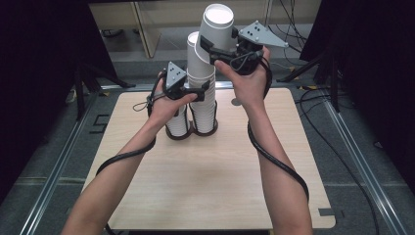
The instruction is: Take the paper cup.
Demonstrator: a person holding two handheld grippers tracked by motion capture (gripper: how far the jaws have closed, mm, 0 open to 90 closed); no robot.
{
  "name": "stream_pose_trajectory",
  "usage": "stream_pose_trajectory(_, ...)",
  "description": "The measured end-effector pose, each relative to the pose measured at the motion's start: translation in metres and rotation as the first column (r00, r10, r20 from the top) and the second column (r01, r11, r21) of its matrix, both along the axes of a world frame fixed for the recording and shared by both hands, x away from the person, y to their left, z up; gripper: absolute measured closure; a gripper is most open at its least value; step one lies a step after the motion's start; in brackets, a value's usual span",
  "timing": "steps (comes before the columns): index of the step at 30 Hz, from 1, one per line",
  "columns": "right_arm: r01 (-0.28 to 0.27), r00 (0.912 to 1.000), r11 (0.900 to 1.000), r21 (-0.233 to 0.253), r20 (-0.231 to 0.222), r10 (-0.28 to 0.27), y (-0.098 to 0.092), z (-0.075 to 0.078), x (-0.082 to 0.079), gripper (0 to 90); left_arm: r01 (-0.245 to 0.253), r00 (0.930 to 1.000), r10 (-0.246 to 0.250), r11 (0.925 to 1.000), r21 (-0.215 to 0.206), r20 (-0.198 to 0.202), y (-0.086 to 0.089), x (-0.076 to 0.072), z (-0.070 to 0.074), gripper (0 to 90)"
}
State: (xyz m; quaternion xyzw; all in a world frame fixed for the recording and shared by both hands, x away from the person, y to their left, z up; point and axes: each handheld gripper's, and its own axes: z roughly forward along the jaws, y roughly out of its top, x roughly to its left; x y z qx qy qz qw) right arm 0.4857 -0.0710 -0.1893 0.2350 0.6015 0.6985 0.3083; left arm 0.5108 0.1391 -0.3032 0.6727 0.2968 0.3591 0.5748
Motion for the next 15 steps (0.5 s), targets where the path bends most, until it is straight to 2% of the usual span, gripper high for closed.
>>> stream_pose_trajectory(6,0.001,1.0,1.0,-0.02,-0.008,-0.002,-0.006,-0.01,-0.008,21.1,0.022,0.9997,-0.022,0.9995,-0.024,0.015,0.002,-0.015,0.004,0.0)
stream_pose_trajectory(15,-0.014,0.9998,0.999,-0.04,-0.014,0.014,-0.012,-0.026,-0.021,21.1,0.063,0.9979,-0.063,0.998,-0.004,0.011,0.007,-0.042,-0.001,0.0)
